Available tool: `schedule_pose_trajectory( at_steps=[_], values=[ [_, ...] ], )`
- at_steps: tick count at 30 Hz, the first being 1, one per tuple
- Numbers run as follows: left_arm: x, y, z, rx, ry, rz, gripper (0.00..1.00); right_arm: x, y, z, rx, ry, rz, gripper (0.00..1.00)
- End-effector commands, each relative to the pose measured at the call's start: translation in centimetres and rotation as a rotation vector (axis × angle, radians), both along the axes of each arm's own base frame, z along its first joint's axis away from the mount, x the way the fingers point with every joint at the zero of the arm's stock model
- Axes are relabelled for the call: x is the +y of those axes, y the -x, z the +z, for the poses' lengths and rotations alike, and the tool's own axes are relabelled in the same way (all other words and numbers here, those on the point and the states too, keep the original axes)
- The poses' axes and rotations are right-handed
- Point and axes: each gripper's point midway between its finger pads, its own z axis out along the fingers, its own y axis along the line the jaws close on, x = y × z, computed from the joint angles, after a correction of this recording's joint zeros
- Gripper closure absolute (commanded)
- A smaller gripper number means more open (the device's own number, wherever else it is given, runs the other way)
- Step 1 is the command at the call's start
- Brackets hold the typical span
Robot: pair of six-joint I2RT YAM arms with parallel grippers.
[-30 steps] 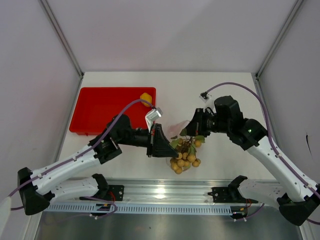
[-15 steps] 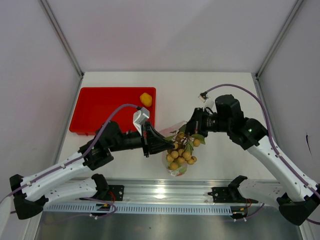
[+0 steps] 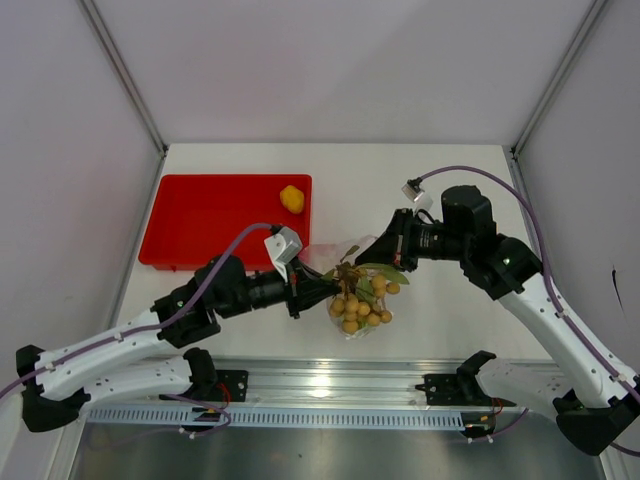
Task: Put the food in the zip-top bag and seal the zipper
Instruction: Place the fake fruit in the zipper food storage bag.
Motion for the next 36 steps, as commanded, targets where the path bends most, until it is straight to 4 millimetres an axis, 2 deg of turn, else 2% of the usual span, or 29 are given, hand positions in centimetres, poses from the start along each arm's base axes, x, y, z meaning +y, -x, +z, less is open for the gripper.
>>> schedule_pose_trajectory(
  at_steps=[1, 7, 10, 14, 17, 18, 21, 22, 27, 32, 36],
  values=[
    [1.8, -1.8, -0.8, -0.064, -0.067, 0.116, 0.99, -0.3, 1.3, 3.8, -0.077, -0.099, 0.046, 1.0],
    [2.9, -2.3, -1.4, -0.078, -0.101, 0.16, 0.99, -0.5, 1.2, 3.7, -0.076, -0.1, 0.046, 1.0],
    [2.6, -1.9, -1.8, -0.072, -0.109, 0.14, 0.99, -0.3, 1.1, 4.1, -0.079, -0.113, 0.05, 1.0],
    [1.6, -1.1, -1.4, -0.088, -0.104, 0.104, 0.99, -0.3, 0.8, 3.8, -0.073, -0.104, 0.04, 1.0],
    [0.5, 0.0, -0.5, -0.088, -0.085, 0.034, 0.88, -0.1, 0.5, 3.6, -0.068, -0.108, 0.032, 1.0],
    [0.4, 0.2, -0.4, -0.089, -0.078, 0.02, 0.75, 0.0, 0.5, 3.6, -0.065, -0.11, 0.033, 1.0],
    [0.1, 0.7, 0.1, -0.106, -0.054, -0.017, 0.56, 0.1, 0.3, 3.6, -0.058, -0.112, 0.031, 1.0],
    [0.1, 0.7, 0.1, -0.108, -0.055, -0.016, 0.53, 0.1, 0.3, 3.7, -0.059, -0.114, 0.03, 1.0],
    [0.8, 0.8, 0.7, -0.138, -0.037, -0.008, 0.42, 0.0, 0.6, 3.4, -0.054, -0.107, 0.041, 1.0],
    [2.0, 0.5, 0.9, -0.155, -0.041, 0.03, 0.41, -0.2, 0.8, 3.4, -0.058, -0.109, 0.038, 1.0],
    [2.7, 0.7, 0.2, -0.159, -0.054, 0.032, 0.41, -0.3, 1.0, 3.9, -0.068, -0.12, 0.044, 1.0]
  ],
)
